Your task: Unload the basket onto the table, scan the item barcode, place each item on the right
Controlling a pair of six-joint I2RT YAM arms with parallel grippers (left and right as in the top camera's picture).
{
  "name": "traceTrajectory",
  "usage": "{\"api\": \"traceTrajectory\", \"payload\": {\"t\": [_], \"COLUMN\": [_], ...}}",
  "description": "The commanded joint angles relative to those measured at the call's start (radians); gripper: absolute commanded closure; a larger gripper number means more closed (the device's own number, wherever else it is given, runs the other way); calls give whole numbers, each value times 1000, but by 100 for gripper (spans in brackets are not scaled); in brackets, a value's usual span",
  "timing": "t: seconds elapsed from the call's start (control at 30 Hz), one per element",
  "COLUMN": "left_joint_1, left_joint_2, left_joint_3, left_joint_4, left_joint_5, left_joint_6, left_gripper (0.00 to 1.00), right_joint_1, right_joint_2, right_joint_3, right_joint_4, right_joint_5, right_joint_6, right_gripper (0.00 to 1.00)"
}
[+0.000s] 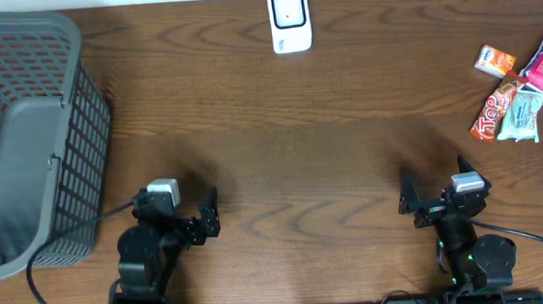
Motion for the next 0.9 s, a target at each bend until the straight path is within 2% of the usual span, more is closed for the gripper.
{"api": "traceTrajectory", "payload": {"t": [0.0,0.5,0.87], "left_joint_1": [5,55,86], "left_joint_2": [-112,-413,-433], "left_joint_3": [-93,-151,-151], "left_joint_4": [89,90,15], "left_joint_5": [11,5,5], "left_joint_6": [26,168,176], "left_gripper": [2,2,2], "right_joint_1": [-4,-4,-4], "right_joint_2": [-6,-6,-6], "right_joint_3": [-1,-1,-1], "right_joint_4": [-4,-4,-4], "right_joint_5": [-3,-3,-3], "right_joint_6": [-10,-10,-10], "right_gripper": [1,1,1]}}
